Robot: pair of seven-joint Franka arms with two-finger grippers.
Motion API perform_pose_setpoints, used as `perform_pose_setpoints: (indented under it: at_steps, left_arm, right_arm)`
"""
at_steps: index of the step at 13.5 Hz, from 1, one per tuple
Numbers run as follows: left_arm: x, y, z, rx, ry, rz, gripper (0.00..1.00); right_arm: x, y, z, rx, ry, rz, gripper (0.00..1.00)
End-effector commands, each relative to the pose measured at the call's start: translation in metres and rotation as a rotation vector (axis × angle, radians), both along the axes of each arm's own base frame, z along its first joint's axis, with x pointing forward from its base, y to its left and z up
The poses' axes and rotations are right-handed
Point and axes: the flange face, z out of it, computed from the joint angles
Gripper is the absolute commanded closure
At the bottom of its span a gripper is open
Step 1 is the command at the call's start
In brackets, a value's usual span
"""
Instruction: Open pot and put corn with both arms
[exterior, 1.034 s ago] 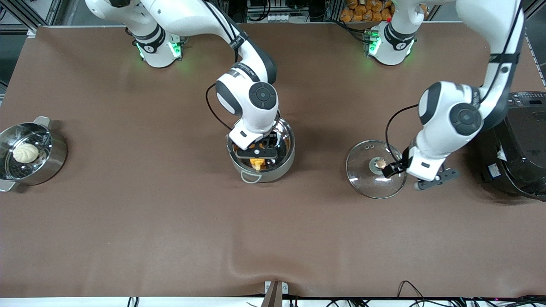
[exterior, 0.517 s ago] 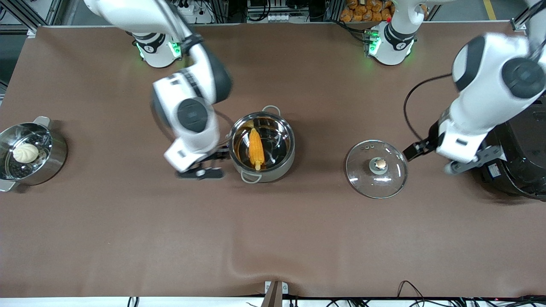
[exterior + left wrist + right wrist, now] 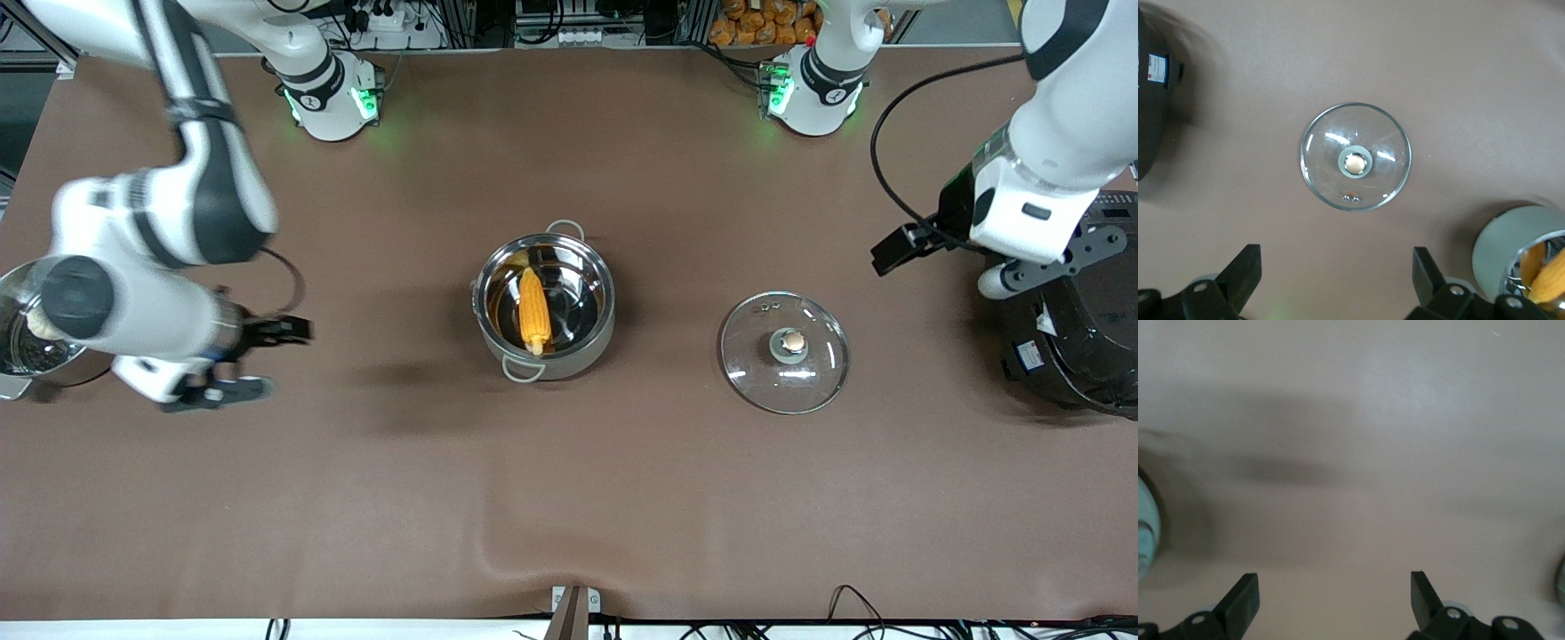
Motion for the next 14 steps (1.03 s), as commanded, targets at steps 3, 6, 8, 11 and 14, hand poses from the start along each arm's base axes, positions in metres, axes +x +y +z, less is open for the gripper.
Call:
perform_pose_setpoints:
  at_steps: [3,6,8,11,14]
  left_arm:
    - [-0.014,0.009,0.026,-0.011,-0.028,-0.007,0.0]
    - [-0.02,0.026,0.028,-0.011,0.007,-0.099,0.0]
    - [-0.02,0.029,0.028,-0.011,0.008,-0.099,0.0]
    - [-0.023,0.03,0.029,-0.006,0.021,-0.116,0.0]
    - [-0.024,0.043,0.029,0.002,0.027,-0.196,0.0]
  right_arm:
    - [-0.065,-0.045,0.062,0.031,-0.096,-0.035,0.0]
    - [-0.074,-0.077,0.104,0.033,-0.131,-0.086,0.0]
    - [-0.076,-0.078,0.133,0.031,-0.129,-0.091,0.0]
    - [-0.077,-0.077,0.175,0.032,-0.158,-0.083,0.0]
    - [-0.082,-0.081,0.203,0.04,-0.175,-0.024,0.0]
